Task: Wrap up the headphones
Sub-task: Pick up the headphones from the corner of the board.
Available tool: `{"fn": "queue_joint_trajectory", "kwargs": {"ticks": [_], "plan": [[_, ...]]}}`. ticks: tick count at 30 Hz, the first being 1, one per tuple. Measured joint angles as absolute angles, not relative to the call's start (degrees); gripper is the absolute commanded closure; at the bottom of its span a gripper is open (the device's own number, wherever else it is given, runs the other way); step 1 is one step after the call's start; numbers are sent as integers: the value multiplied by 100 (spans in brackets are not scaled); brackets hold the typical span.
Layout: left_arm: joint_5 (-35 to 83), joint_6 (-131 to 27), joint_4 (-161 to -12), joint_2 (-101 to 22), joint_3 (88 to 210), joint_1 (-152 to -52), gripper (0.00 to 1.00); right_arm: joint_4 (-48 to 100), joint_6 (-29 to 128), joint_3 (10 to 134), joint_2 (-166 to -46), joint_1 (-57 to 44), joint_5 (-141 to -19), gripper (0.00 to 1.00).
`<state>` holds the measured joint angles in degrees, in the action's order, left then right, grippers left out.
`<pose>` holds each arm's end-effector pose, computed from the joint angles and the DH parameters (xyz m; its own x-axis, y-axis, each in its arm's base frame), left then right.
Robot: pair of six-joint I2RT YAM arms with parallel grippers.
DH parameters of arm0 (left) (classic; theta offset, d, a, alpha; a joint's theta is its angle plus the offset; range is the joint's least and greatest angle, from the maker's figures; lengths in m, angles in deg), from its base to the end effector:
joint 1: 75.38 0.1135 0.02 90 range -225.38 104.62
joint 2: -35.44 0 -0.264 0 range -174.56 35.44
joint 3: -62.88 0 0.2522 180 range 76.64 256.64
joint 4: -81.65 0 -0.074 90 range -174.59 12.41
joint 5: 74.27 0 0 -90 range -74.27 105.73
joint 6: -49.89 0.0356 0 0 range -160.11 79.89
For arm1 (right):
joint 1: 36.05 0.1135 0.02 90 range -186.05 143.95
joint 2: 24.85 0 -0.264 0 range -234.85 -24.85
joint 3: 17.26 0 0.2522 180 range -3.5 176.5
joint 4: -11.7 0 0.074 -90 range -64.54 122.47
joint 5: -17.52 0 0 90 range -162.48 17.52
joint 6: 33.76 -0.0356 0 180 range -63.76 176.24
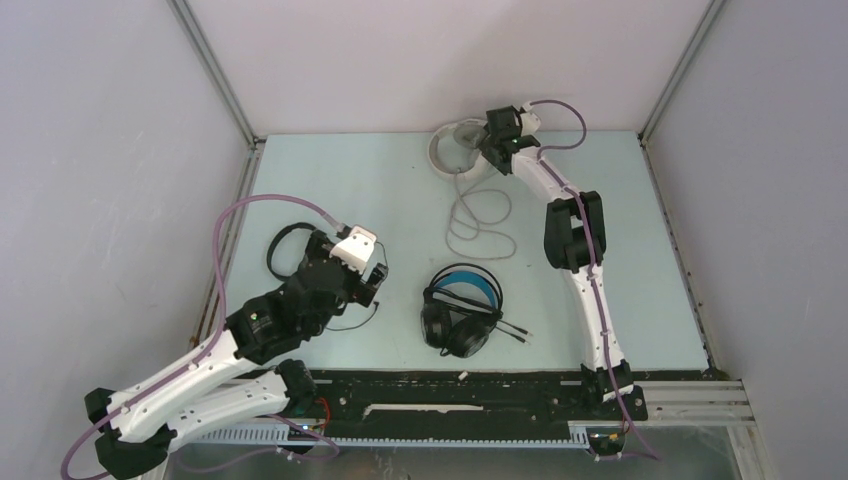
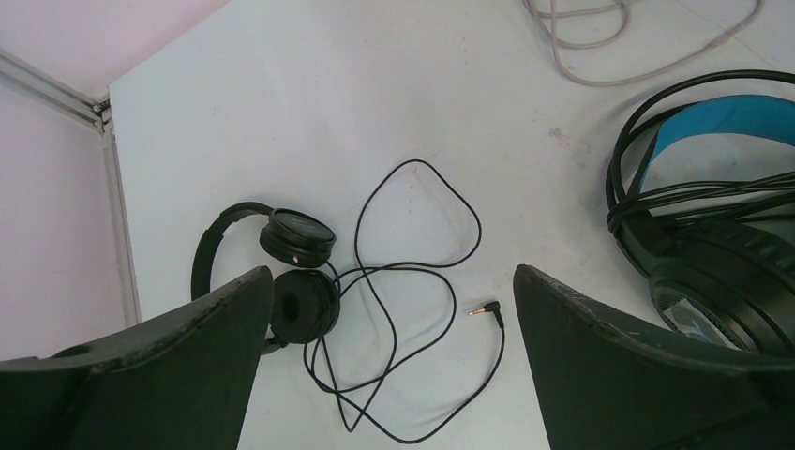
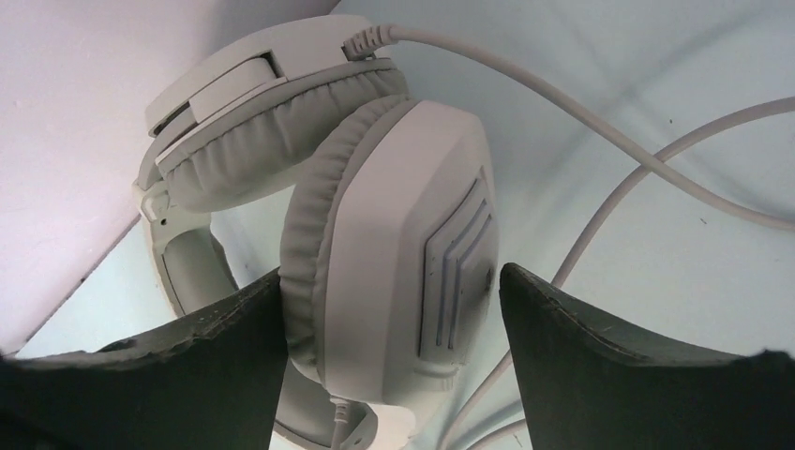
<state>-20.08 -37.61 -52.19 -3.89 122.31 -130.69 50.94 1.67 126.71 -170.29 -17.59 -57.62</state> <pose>0.0997 -0.1074 0.3223 -0.2338 0.3999 -0.8863 0.3782 0.8771 0.2960 0.5452 0.1724 0.1861 -0.4578 0.6775 -0.5757 0.4336 0.7355 0.5207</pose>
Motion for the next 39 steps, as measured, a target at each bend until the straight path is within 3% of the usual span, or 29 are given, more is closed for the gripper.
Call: {"fn": "queue_joint_trajectory", "kwargs": {"ticks": [7, 11, 13, 28, 39], "plan": [[-2011, -3761, -5182, -394, 12231, -13047, 0, 5109, 165, 12651, -17038, -1814, -5747, 42], [-2015, -3761, -5182, -391, 12231, -13021, 0, 4596, 239, 12090, -16848, -1853, -5797, 65], [-2033, -3765, -5182, -391, 12231, -12999, 0, 4257, 248, 11604, -16614, -1908, -5900, 71], [-1757, -4570, -5755, -96, 12168, -12446, 2, 2692, -211, 8597, -14404, -2424, -7240, 77], [-1372, -5938, -5748, -1749, 13730, -11912, 17, 1636, -668, 7353, -12686, -2312, -7782, 77]]}}
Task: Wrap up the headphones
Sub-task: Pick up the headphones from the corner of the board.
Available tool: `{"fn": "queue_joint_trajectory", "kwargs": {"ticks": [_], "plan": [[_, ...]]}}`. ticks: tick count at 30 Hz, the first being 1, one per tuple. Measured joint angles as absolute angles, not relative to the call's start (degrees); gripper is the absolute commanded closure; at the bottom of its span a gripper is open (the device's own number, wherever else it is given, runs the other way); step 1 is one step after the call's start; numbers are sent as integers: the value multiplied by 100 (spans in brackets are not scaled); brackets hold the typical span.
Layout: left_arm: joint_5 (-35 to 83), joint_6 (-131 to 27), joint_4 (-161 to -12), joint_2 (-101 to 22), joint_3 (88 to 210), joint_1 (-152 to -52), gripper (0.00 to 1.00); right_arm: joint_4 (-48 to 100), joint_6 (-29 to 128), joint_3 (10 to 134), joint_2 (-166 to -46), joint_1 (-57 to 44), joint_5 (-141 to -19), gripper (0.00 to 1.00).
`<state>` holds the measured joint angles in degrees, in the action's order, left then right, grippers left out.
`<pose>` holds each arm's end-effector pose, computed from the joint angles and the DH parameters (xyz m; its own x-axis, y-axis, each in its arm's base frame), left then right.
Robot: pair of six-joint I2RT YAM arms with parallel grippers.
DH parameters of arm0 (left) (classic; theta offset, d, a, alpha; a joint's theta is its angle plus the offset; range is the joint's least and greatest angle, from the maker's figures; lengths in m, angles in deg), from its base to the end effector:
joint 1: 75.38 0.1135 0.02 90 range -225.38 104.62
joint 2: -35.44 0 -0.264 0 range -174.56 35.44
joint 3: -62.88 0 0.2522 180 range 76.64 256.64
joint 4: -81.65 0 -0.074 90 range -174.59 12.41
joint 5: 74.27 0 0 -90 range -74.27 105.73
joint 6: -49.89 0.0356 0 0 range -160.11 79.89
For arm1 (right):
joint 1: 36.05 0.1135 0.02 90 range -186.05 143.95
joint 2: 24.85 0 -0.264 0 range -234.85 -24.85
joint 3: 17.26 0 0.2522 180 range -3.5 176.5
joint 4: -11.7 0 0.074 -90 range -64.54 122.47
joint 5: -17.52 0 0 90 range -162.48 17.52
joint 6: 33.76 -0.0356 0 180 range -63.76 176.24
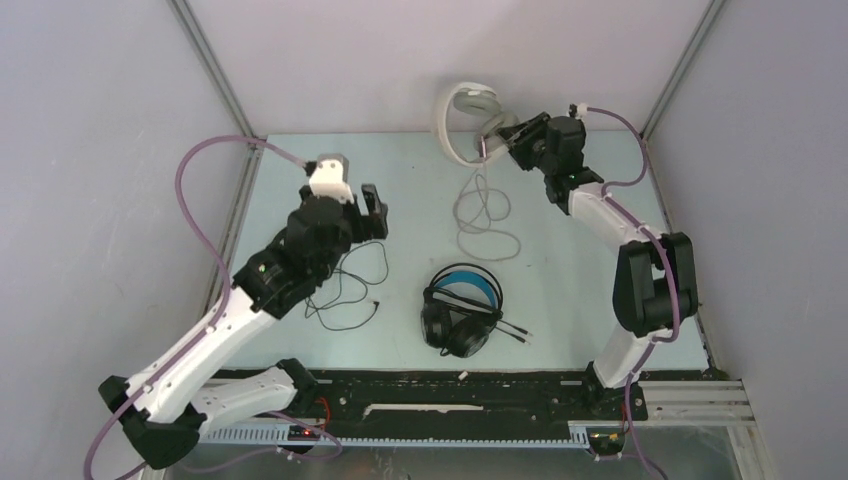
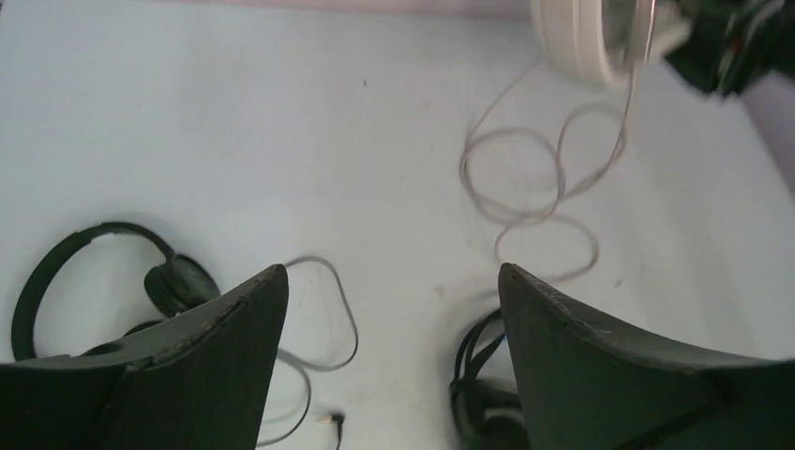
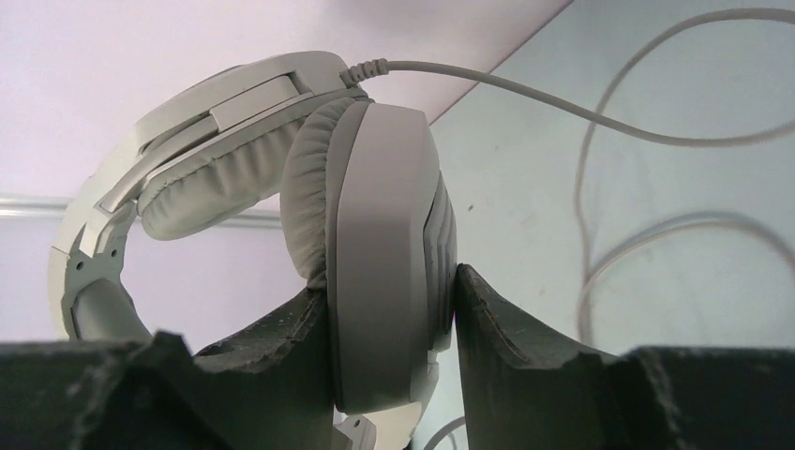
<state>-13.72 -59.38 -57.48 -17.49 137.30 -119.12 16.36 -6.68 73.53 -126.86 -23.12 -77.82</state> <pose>0.1527 -0.1219 0.3817 -0.3144 -0.0969 -0.9443 0.1729 0.9723 -0.1573 0.4160 0.0989 0.2927 -0.3974 0.8183 -0.4152 0.0963 0.4872 0.8680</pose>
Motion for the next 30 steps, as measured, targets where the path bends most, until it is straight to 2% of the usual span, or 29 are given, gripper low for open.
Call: {"fn": "queue_joint_trajectory", "kwargs": {"ticks": [6, 15, 21, 30], "plan": [[-1405, -6644, -6067, -2627, 14806, -11563, 17, 1584, -827, 6934, -12223, -1665, -7701, 77], [-1775, -6747, -7046, -3134, 14876, -11563, 14, 1634, -891, 6748, -12177, -933, -7452, 78], [-2057, -6760, -7337, -3519, 14902, -11552, 20, 1634, -889, 6748, -12151, -749, -6980, 78], [-2255, -7035, -6701, -4389, 15479, -11349, 26, 1649, -386, 6746, -12053, -389, -6241, 78]]}}
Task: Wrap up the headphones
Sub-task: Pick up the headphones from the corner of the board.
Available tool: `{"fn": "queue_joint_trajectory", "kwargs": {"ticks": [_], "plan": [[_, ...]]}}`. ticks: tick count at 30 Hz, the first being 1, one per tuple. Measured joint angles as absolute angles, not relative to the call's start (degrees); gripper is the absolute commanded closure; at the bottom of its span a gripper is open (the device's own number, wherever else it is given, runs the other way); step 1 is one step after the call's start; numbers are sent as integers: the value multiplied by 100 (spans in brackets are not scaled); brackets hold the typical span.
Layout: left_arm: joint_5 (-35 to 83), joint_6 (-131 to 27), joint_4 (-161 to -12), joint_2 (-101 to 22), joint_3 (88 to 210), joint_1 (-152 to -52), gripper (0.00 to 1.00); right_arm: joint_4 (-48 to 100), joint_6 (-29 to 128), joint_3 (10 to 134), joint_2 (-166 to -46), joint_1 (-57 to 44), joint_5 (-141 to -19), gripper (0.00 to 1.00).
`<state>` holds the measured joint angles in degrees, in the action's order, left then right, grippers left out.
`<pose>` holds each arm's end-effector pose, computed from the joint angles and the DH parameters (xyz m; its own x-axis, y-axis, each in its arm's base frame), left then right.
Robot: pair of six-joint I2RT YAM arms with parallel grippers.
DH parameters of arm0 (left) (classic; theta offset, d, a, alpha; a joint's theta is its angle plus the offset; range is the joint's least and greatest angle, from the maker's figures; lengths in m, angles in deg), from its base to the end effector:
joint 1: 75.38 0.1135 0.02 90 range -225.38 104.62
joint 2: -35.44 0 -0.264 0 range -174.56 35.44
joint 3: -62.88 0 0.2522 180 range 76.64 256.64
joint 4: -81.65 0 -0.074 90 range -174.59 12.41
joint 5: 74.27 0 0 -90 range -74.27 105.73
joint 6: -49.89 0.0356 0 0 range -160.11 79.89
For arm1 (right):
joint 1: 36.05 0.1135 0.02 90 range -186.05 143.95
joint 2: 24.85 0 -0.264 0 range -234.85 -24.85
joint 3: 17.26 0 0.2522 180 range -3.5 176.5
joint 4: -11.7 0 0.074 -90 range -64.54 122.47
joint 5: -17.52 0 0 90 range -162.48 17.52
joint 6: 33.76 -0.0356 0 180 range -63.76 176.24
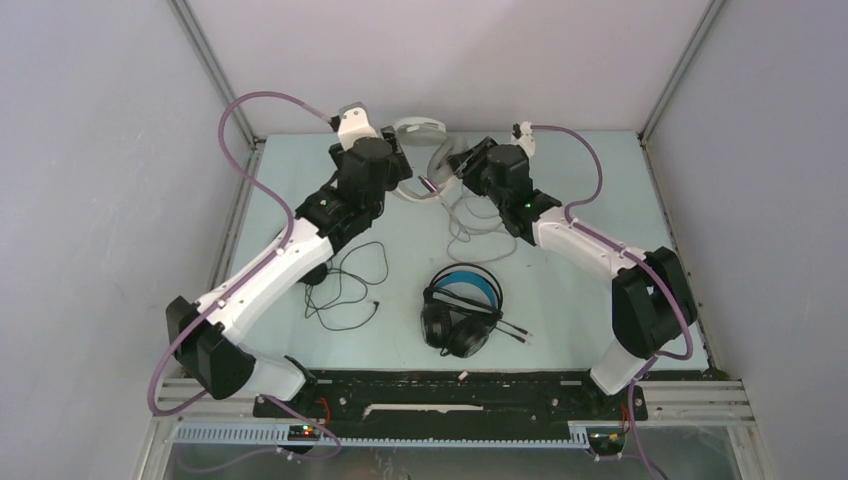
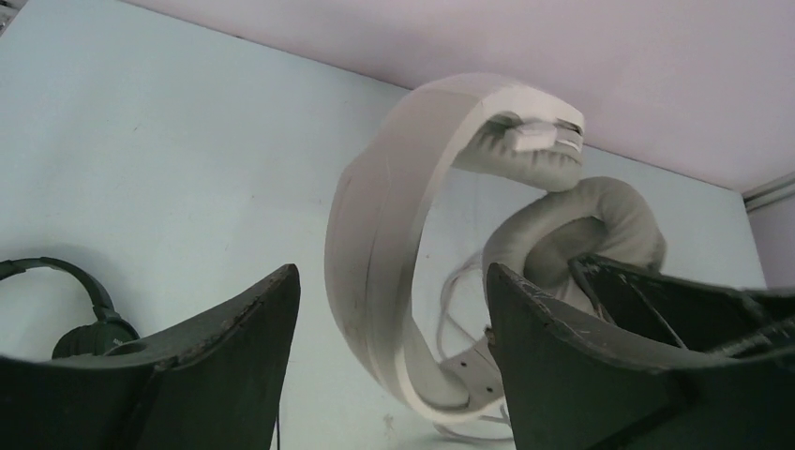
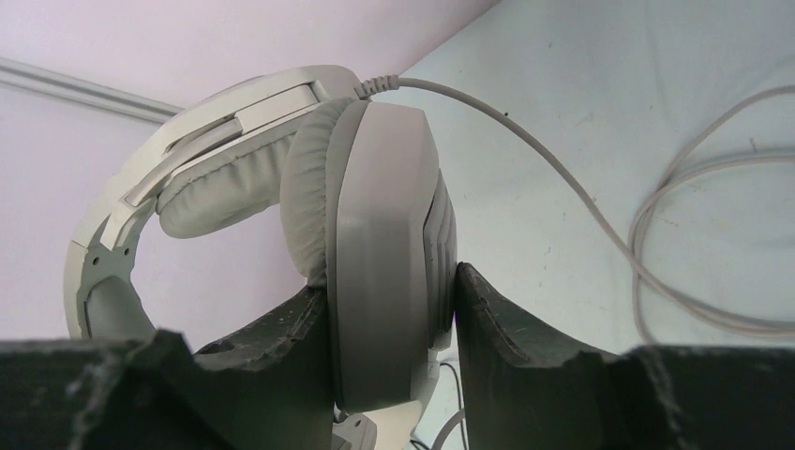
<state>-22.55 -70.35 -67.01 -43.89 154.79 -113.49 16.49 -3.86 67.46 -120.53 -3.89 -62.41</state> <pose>0.2605 -0.1763 0.3951 -0.2302 -0.3219 -0.9184 -0.1076 0.9463 -0.3047 0.3408 0.2069 0.2987 -0.4454 0.7282 -0.5209 0.0090 0.5854 0.8107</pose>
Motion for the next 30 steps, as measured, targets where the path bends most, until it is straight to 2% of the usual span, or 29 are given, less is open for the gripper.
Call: {"fn": "queue_joint_trajectory", "kwargs": {"ticks": [10, 13, 17, 20, 26, 30], "plan": [[-2039, -7313, -6161, -4942, 15844, -11010, 40, 1634, 342, 6748, -11792, -172, -5826, 80], [-2006, -7330, -6091, -4999, 15844, -11012, 52, 1634, 438, 6748, -11792, -166, -5754, 80], [-1989, -7282, -6061, -5067, 15844, -11012, 82, 1612, 536, 6746, -11792, -161, -5684, 79], [-2035, -7234, -6006, -5167, 15844, -11010, 99, 1586, 694, 6746, -11795, -159, -5664, 70], [-2225, -6967, -6008, -5416, 15934, -10968, 100, 1553, 1234, 6746, -11799, -301, -6195, 42], [-2135, -6766, -6004, -5572, 16176, -10839, 100, 1455, 1496, 6746, -11786, -598, -7021, 29]]}}
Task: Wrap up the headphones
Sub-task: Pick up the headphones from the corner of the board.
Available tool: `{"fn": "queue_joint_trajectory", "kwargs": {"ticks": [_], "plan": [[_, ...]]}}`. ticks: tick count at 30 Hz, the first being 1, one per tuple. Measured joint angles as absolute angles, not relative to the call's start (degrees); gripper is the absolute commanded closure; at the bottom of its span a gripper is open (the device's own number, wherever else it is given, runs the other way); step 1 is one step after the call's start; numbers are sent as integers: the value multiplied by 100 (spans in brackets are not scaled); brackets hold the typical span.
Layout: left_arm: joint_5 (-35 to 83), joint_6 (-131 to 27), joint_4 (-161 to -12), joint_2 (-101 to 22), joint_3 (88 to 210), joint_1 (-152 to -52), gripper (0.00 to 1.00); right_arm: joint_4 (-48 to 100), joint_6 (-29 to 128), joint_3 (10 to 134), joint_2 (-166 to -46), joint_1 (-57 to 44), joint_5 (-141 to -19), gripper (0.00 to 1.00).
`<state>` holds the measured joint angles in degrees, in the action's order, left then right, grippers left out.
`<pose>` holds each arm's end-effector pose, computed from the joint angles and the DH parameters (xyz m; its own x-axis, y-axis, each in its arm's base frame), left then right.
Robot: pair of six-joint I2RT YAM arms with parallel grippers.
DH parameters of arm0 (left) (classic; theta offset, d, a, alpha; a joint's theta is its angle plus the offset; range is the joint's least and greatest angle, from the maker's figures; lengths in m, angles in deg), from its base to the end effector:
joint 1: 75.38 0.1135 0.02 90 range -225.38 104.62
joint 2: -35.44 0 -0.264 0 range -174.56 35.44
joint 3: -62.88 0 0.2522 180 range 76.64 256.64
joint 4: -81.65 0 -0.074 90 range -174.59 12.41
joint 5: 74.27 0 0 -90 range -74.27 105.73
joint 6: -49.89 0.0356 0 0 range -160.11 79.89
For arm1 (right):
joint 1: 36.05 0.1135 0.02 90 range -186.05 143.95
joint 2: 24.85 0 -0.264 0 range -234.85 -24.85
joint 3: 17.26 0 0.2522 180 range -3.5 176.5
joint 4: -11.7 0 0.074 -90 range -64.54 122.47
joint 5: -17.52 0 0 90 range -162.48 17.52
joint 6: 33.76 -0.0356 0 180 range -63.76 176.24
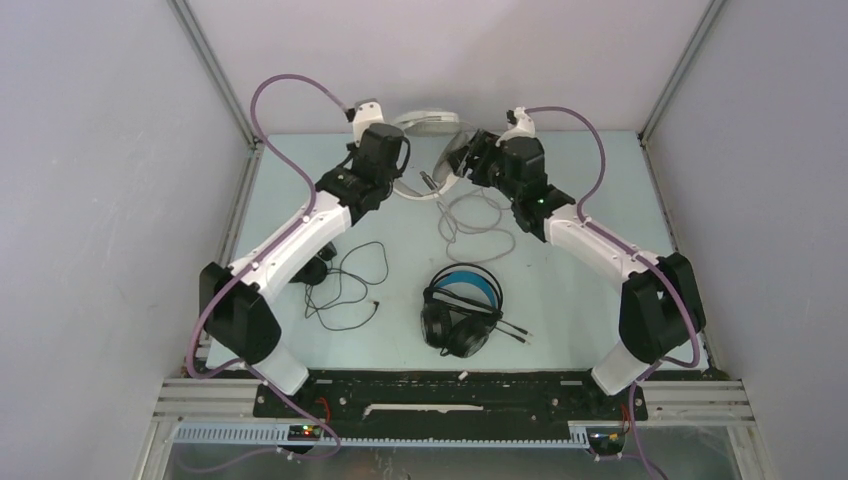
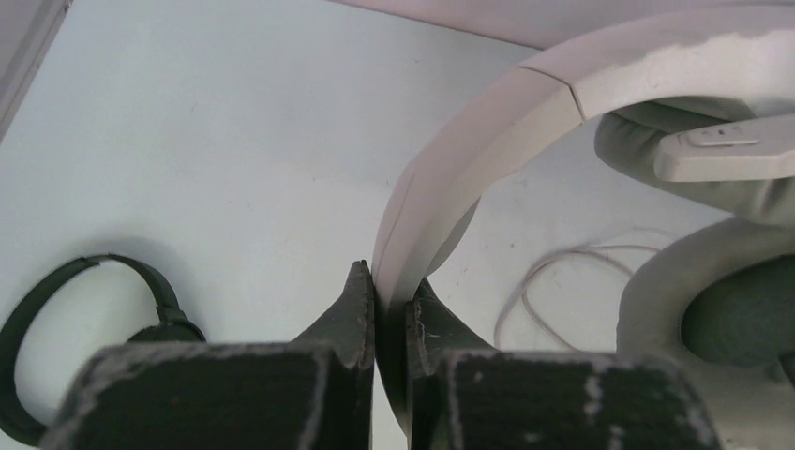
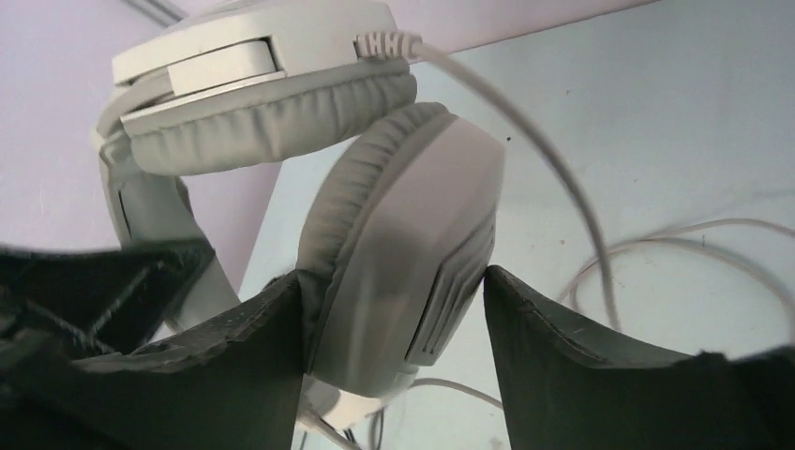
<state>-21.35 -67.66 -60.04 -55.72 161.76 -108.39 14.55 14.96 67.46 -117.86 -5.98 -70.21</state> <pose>0.3164 -0.1800 0.3592 -0.3781 -0.1944 -0.9051 -0.1979 0.9721 -0.1261 0.3390 0.1947 0.3196 -0.4338 0.5106 -0.7424 -0.2407 0.7283 0.6416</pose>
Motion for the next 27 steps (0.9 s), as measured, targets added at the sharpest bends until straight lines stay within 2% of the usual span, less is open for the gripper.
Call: {"fn": "queue_joint_trajectory", "kwargs": {"ticks": [4, 9, 16, 27], "plan": [[-1954, -6401, -5875, -5709, 16550, -10675, 100, 1616, 2001, 6746, -11596, -870, -7834, 23], [-2057, -5700, -5818, -5724, 16902, -10535, 100, 2095, 2814, 6746, -10721, -1438, -8905, 22], [-2153, -4703, -6369, -5596, 16902, -10487, 100, 2041, 3717, 6446, -9465, -1921, -9694, 21], [-1565, -3278, -7660, -4850, 16734, -10487, 100, 1813, 4173, 6300, -9546, -1923, -10527, 26]]}}
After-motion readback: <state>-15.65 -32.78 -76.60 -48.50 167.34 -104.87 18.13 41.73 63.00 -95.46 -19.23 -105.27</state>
